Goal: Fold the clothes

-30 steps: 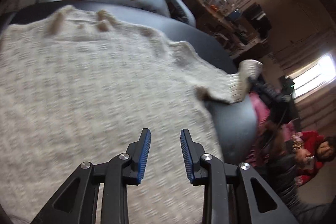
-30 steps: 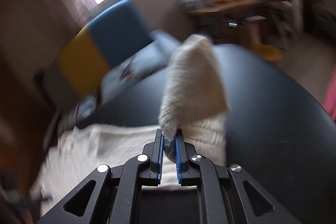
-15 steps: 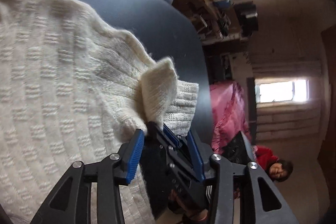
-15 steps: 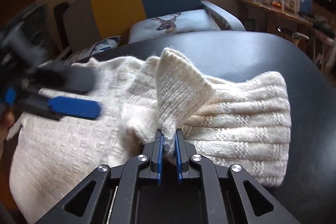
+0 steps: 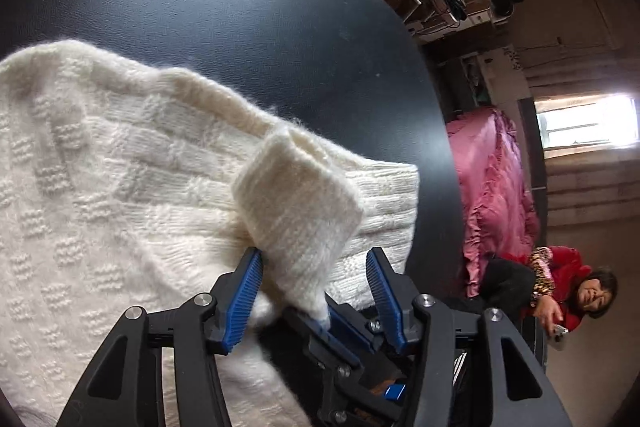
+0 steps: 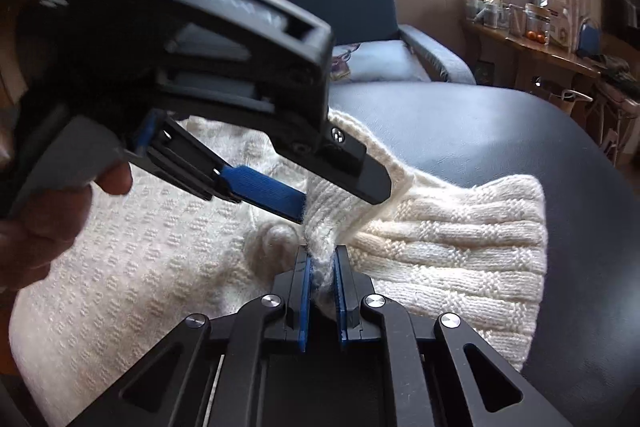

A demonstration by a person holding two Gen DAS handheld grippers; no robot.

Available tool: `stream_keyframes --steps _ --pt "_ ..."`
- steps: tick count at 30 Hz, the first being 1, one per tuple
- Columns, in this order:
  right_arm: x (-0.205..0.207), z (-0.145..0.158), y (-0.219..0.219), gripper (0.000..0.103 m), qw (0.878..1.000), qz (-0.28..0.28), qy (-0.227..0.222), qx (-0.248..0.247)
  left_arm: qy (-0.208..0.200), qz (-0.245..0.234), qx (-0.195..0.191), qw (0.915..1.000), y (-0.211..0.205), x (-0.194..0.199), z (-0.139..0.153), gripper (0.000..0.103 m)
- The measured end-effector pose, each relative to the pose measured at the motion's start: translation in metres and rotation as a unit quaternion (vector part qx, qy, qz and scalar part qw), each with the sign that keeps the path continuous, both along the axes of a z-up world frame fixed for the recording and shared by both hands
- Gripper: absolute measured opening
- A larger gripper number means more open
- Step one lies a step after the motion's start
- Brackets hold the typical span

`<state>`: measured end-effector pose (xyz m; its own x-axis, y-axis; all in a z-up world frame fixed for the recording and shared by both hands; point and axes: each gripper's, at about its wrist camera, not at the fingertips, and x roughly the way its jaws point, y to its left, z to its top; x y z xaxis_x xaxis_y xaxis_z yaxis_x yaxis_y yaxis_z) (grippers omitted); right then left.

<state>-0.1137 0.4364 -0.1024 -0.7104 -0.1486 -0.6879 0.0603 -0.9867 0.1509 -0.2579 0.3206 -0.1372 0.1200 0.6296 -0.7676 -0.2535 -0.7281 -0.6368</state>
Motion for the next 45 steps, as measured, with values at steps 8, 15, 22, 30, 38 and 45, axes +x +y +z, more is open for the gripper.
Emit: stream_keyframes --steps 8,15,22,30,38,45 --pt "0.013 0.008 0.017 0.036 0.998 -0.054 0.014 -0.034 0.041 0.004 0.019 0.999 0.007 0.01 0.006 0.012" --pt "0.037 0.011 0.058 0.074 0.974 -0.094 0.014 -0.206 0.095 0.074 0.117 0.9858 -0.049 -0.009 0.074 0.012" --pt "0.024 -0.015 0.05 0.087 0.888 -0.06 -0.021 -0.456 0.167 0.129 0.163 0.9638 -0.131 -0.027 0.163 0.012" --pt "-0.018 -0.045 0.017 0.103 0.777 -0.071 -0.016 -0.625 0.225 0.19 0.194 0.9357 -0.25 -0.013 0.214 0.012" --pt "-0.04 -0.046 0.001 0.103 0.785 -0.098 -0.034 -0.611 0.207 0.274 0.155 0.9263 -0.381 0.028 0.152 0.012" --pt "-0.049 -0.038 -0.006 0.103 0.813 -0.108 -0.05 -0.57 0.114 0.322 0.112 0.9333 -0.438 0.039 0.039 0.012"
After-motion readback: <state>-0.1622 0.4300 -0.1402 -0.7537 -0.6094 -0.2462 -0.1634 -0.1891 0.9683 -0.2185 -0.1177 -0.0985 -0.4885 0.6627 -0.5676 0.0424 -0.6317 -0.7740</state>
